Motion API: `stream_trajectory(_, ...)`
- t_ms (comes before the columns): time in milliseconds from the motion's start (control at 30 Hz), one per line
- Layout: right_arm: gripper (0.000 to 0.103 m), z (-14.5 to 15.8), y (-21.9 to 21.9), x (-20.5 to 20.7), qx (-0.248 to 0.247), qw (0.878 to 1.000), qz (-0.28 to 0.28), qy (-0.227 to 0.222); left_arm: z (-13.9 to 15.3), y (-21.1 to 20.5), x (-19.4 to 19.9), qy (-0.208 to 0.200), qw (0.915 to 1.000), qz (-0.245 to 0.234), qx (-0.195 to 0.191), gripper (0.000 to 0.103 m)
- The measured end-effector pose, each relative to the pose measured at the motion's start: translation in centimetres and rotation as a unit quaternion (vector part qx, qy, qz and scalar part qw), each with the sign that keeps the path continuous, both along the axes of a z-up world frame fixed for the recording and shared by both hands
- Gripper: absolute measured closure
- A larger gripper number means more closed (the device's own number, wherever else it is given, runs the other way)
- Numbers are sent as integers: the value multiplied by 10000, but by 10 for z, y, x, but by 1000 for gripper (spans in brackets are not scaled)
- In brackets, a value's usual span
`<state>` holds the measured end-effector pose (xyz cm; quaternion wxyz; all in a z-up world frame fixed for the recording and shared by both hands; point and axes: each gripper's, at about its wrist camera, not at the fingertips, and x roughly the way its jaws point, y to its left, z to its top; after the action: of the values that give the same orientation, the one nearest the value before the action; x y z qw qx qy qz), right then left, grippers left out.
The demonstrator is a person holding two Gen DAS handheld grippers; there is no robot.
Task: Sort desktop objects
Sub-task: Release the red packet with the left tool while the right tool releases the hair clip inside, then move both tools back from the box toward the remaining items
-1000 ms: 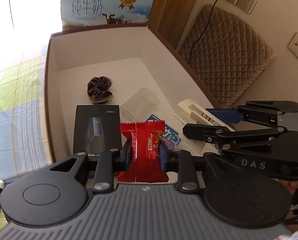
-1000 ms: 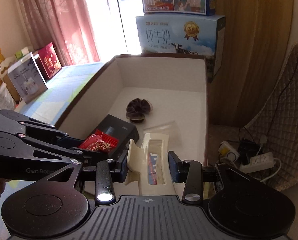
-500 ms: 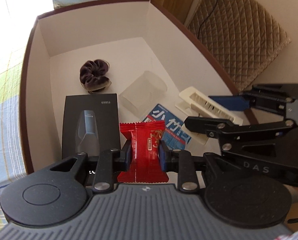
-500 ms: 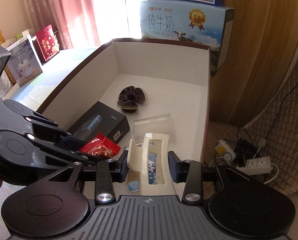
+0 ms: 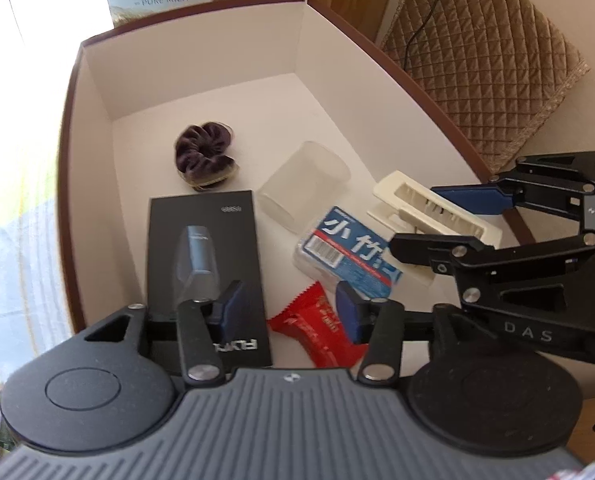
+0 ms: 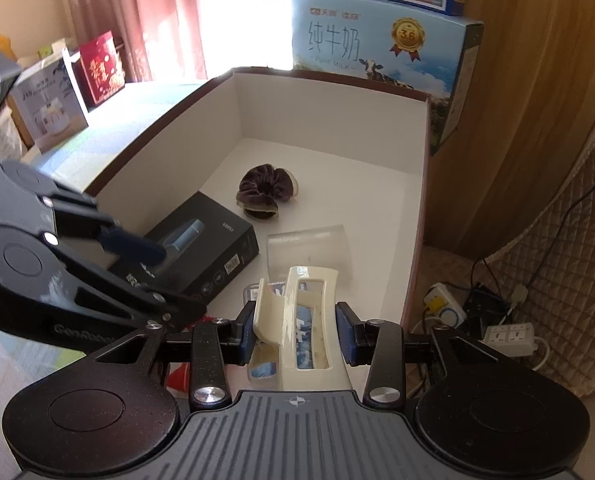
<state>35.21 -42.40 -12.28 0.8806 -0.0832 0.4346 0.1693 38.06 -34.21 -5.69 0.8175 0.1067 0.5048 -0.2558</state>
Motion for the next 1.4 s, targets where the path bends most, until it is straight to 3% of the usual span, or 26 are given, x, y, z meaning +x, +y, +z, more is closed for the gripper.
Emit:
stream_trajectory(200, 65, -6, 8, 4, -178, 9998, 85, -40, 1, 2, 1, -143, 9996, -24, 230, 51)
stream_trajectory(467, 64, -12, 14, 11, -298, 9993, 81, -197, 0, 8, 3, -188, 9995, -8, 239, 44)
stream_trajectory(567, 58, -8, 11, 8, -244, 9995, 6, -188, 1, 9, 2, -195, 9995, -11, 238, 42)
stream_trajectory(633, 49, -4, 7, 4, -174, 9996, -49, -209, 2, 10, 1, -216, 9995, -8, 246, 38)
stream_trajectory(867, 42, 11, -1, -11, 35, 9994, -253, -220, 10, 17, -6, -243, 9997, -32, 97, 27)
stream_trajectory(1400, 10, 35, -6, -44, 465, 9967, -563, -349, 44, 40, -42, -462, 9987, 11, -231, 16)
